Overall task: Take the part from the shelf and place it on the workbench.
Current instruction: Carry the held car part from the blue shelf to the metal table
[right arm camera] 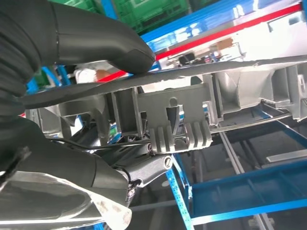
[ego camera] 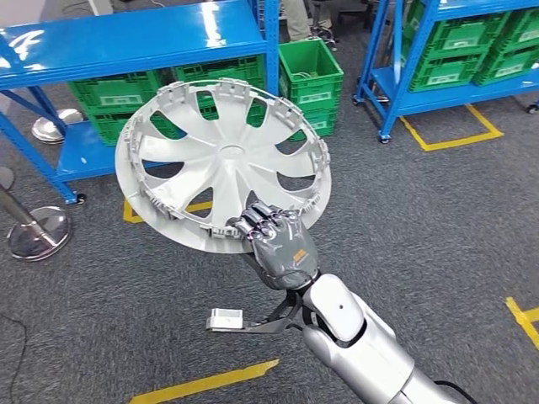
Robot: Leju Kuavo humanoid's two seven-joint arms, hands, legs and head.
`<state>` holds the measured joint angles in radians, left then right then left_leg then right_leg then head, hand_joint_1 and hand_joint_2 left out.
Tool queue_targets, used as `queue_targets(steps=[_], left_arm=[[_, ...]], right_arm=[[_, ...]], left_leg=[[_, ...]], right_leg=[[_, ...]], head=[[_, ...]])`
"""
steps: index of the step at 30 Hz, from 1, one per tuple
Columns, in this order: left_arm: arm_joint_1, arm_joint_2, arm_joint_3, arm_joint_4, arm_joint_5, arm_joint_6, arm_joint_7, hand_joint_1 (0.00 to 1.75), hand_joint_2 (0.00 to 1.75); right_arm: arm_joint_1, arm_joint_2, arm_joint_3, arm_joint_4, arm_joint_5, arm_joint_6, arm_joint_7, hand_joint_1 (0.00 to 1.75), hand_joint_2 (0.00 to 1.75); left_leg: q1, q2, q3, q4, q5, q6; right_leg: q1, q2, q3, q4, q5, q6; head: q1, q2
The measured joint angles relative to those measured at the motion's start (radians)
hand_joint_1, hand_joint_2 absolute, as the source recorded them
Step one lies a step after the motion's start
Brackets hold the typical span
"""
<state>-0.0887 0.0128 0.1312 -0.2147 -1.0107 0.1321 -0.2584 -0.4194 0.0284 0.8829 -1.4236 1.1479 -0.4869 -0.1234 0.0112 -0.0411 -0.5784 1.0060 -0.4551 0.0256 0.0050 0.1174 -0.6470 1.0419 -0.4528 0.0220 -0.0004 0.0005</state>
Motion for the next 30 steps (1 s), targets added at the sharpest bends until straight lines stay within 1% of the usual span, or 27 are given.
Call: queue_targets(steps=[1, 2, 3, 4, 5, 6, 7, 8, 9, 10, 11, 13, 14, 15, 16, 18, 19, 20, 21, 22, 23, 24, 25, 26, 27, 28, 30], left_arm=[[-0.001, -0.002, 0.000, 0.000, 0.000, 0.000, -0.001, 0.00, 1.75], [0.000, -0.001, 0.000, 0.000, 0.001, -0.001, -0.001, 0.00, 1.75], [0.002, -0.003, 0.000, 0.000, 0.002, -0.002, -0.002, 0.00, 1.75], [0.004, -0.003, 0.000, 0.000, 0.002, -0.003, -0.002, 0.00, 1.75], [0.005, -0.004, 0.000, 0.000, 0.002, -0.004, -0.002, 0.00, 1.75], [0.005, -0.004, 0.000, 0.000, 0.003, -0.005, -0.003, 0.00, 1.75], [0.003, -0.005, 0.000, 0.000, 0.003, -0.006, -0.003, 0.00, 1.75], [0.001, -0.005, 0.000, 0.000, 0.003, -0.007, -0.004, 0.00, 1.75], [-0.001, -0.006, 0.000, 0.000, 0.003, -0.008, -0.005, 0.00, 1.75], [-0.002, -0.006, 0.000, 0.000, 0.003, -0.008, -0.006, 0.00, 1.75], [-0.002, -0.006, 0.000, 0.000, 0.003, -0.009, -0.007, 0.00, 1.75], [-0.003, -0.006, 0.000, 0.000, 0.003, -0.010, -0.010, 0.00, 1.75], [-0.005, -0.006, 0.000, 0.000, 0.003, -0.010, -0.011, 0.00, 1.75], [-0.006, -0.007, 0.000, -0.001, 0.003, -0.011, -0.013, 0.00, 1.75], [-0.007, -0.007, 0.000, -0.001, 0.003, -0.011, -0.014, 0.00, 1.75], [-0.006, -0.007, 0.000, -0.001, 0.003, -0.013, -0.015, 0.00, 1.75], [-0.005, -0.007, 0.000, -0.001, 0.003, -0.014, -0.016, 0.00, 1.75], [-0.003, -0.007, 0.000, -0.001, 0.003, -0.015, -0.016, 0.00, 1.75], [-0.001, -0.007, 0.000, -0.001, 0.003, -0.015, -0.016, 0.00, 1.75], [-0.001, -0.008, 0.000, -0.001, 0.003, -0.016, -0.016, 0.00, 1.75], [-0.001, -0.008, 0.000, -0.001, 0.002, -0.016, -0.016, 0.00, 1.75], [-0.002, -0.008, 0.000, -0.001, 0.002, -0.016, -0.016, 0.00, 1.75], [-0.003, -0.008, 0.000, -0.001, 0.002, -0.016, -0.016, 0.00, 1.75], [-0.004, -0.008, 0.000, -0.001, 0.003, -0.017, -0.016, 0.00, 1.75], [-0.005, -0.008, 0.000, -0.001, 0.003, -0.017, -0.016, 0.00, 1.75], [-0.005, -0.008, 0.000, -0.001, 0.003, -0.018, -0.016, 0.00, 1.75], [-0.007, -0.010, 0.000, -0.002, 0.005, -0.018, -0.016, 0.00, 1.75]], right_arm=[[0.000, 0.000, 0.000, 0.000, 0.001, 0.000, -0.001, 1.75, 1.75], [-0.001, 0.000, 0.000, 0.001, 0.002, 0.000, -0.001, 1.75, 1.75], [-0.002, 0.000, 0.001, 0.001, 0.003, -0.001, -0.002, 1.75, 1.75], [-0.001, -0.001, 0.001, 0.002, 0.004, -0.001, -0.002, 1.75, 1.75], [0.000, -0.001, 0.001, 0.003, 0.006, -0.001, -0.003, 1.75, 1.75], [0.001, -0.001, 0.001, 0.004, 0.007, -0.001, -0.003, 1.75, 1.75], [0.002, -0.001, 0.002, 0.005, 0.008, -0.001, -0.003, 1.75, 1.75], [0.001, -0.001, 0.002, 0.006, 0.009, -0.001, -0.002, 1.75, 1.75], [0.001, -0.001, 0.001, 0.006, 0.010, -0.001, -0.002, 1.75, 1.75], [-0.001, -0.001, 0.001, 0.006, 0.011, -0.001, -0.001, 1.75, 1.75], [-0.002, -0.001, 0.000, 0.006, 0.012, -0.002, 0.000, 1.75, 1.75], [-0.002, -0.001, -0.001, 0.007, 0.017, -0.002, 0.001, 1.75, 1.75], [-0.002, -0.001, -0.001, 0.007, 0.019, -0.003, 0.001, 1.75, 1.75], [-0.002, -0.001, -0.002, 0.007, 0.021, -0.003, 0.002, 1.75, 1.75], [-0.002, -0.001, -0.002, 0.008, 0.023, -0.003, 0.003, 1.75, 1.75], [-0.003, -0.001, -0.002, 0.009, 0.029, -0.004, 0.004, 1.75, 1.75], [-0.002, -0.001, -0.002, 0.010, 0.032, -0.004, 0.004, 1.75, 1.75], [-0.002, -0.001, -0.002, 0.011, 0.035, -0.004, 0.004, 1.75, 1.75], [-0.001, -0.001, -0.002, 0.012, 0.037, -0.005, 0.004, 1.75, 1.75], [-0.001, -0.001, -0.002, 0.014, 0.038, -0.005, 0.005, 1.75, 1.75], [-0.001, -0.001, -0.002, 0.015, 0.040, -0.005, 0.005, 1.75, 1.75], [-0.001, -0.001, -0.002, 0.016, 0.041, -0.005, 0.006, 1.75, 1.75], [-0.001, -0.001, -0.002, 0.017, 0.042, -0.006, 0.007, 1.75, 1.75], [-0.002, 0.000, -0.002, 0.017, 0.043, -0.006, 0.007, 1.75, 1.75], [-0.003, 0.000, -0.002, 0.017, 0.044, -0.007, 0.008, 1.75, 1.75], [-0.003, 0.000, -0.003, 0.018, 0.045, -0.009, 0.009, 1.75, 1.75], [-0.002, 0.000, -0.004, 0.018, 0.047, -0.012, 0.010, 1.75, 1.75]], left_leg=[[0.004, 0.015, 0.002, -0.008, 0.004, -0.003], [0.003, 0.028, 0.003, -0.011, 0.006, -0.003], [0.002, 0.043, 0.002, -0.011, 0.006, -0.003], [0.002, 0.059, 0.001, -0.011, 0.005, -0.003], [0.001, 0.075, 0.001, -0.011, 0.005, -0.003], [0.001, 0.090, 0.001, -0.011, 0.004, -0.004], [0.001, 0.103, 0.002, -0.010, 0.003, -0.006], [0.001, 0.114, 0.003, -0.009, 0.002, -0.009], [-0.001, 0.124, 0.004, -0.007, 0.000, -0.014], [-0.004, 0.132, 0.004, -0.005, -0.001, -0.019], [-0.006, 0.140, 0.005, -0.004, -0.002, -0.025], [-0.007, 0.159, 0.008, -0.003, -0.001, -0.035], [-0.005, 0.162, 0.009, -0.002, -0.005, -0.040], [-0.003, 0.149, 0.006, 0.009, -0.018, -0.045], [-0.001, 0.125, -0.005, 0.039, -0.041, -0.050], [0.002, 0.069, -0.050, 0.155, -0.109, -0.055], [0.003, 0.057, -0.076, 0.218, -0.137, -0.056], [0.003, 0.051, -0.096, 0.265, -0.154, -0.057], [0.003, 0.049, -0.105, 0.286, -0.153, -0.057], [0.003, 0.048, -0.104, 0.282, -0.139, -0.057], [0.004, 0.045, -0.088, 0.247, -0.110, -0.056], [0.007, 0.035, -0.061, 0.187, -0.072, -0.055], [0.011, 0.008, -0.033, 0.124, -0.043, -0.054], [0.015, -0.018, -0.009, 0.067, -0.024, -0.053], [0.017, -0.040, 0.004, 0.033, -0.018, -0.052], [0.018, -0.052, 0.007, 0.021, -0.023, -0.051], [0.017, -0.029, 0.006, 0.014, -0.020, -0.042]], right_leg=[[0.002, -0.032, -0.018, 0.034, -0.023, 0.006], [0.000, -0.070, -0.044, 0.087, -0.054, 0.012], [-0.004, -0.095, -0.073, 0.152, -0.087, 0.019], [-0.008, -0.107, -0.098, 0.209, -0.110, 0.026], [-0.011, -0.112, -0.110, 0.240, -0.116, 0.031], [-0.014, -0.117, -0.102, 0.232, -0.105, 0.034], [-0.016, -0.126, -0.073, 0.185, -0.078, 0.036], [-0.017, -0.145, -0.030, 0.112, -0.050, 0.036], [-0.014, -0.166, 0.011, 0.045, -0.029, 0.032], [-0.011, -0.180, 0.040, -0.005, -0.017, 0.025], [-0.008, -0.187, 0.054, -0.030, -0.014, 0.016], [-0.005, -0.165, 0.052, -0.033, -0.010, 0.000], [-0.007, -0.155, 0.051, -0.034, -0.006, -0.007], [-0.010, -0.143, 0.051, -0.037, -0.003, -0.014], [-0.013, -0.133, 0.052, -0.040, 0.001, -0.020], [-0.015, -0.110, 0.051, -0.042, 0.005, -0.025], [-0.015, -0.100, 0.051, -0.041, 0.006, -0.026], [-0.015, -0.089, 0.051, -0.041, 0.006, -0.027], [-0.015, -0.078, 0.050, -0.039, 0.006, -0.027], [-0.015, -0.066, 0.050, -0.037, 0.006, -0.027], [-0.015, -0.052, 0.050, -0.035, 0.006, -0.026], [-0.015, -0.038, 0.050, -0.033, 0.006, -0.025], [-0.015, -0.025, 0.048, -0.030, 0.006, -0.022], [-0.015, -0.012, 0.043, -0.026, 0.007, -0.018], [-0.016, -0.001, 0.036, -0.022, 0.009, -0.012], [-0.018, 0.011, 0.028, -0.021, 0.013, -0.004], [-0.023, 0.031, 0.013, -0.023, 0.020, 0.011]], head=[[0.005, 0.000], [0.009, 0.000], [0.014, 0.000], [0.014, 0.000], [0.015, 0.000], [0.015, 0.000], [0.015, 0.000], [0.015, 0.000], [0.014, 0.000], [0.014, 0.000], [0.013, 0.000], [0.012, 0.000], [0.012, 0.000], [0.012, 0.000], [0.009, 0.000], [0.004, 0.000], [0.002, 0.000], [0.001, 0.000], [0.001, 0.000], [0.001, 0.000], [0.001, 0.000], [0.001, 0.000], [0.001, 0.000], [0.002, 0.000], [0.002, 0.000], [0.002, 0.000], [0.001, 0.000]])
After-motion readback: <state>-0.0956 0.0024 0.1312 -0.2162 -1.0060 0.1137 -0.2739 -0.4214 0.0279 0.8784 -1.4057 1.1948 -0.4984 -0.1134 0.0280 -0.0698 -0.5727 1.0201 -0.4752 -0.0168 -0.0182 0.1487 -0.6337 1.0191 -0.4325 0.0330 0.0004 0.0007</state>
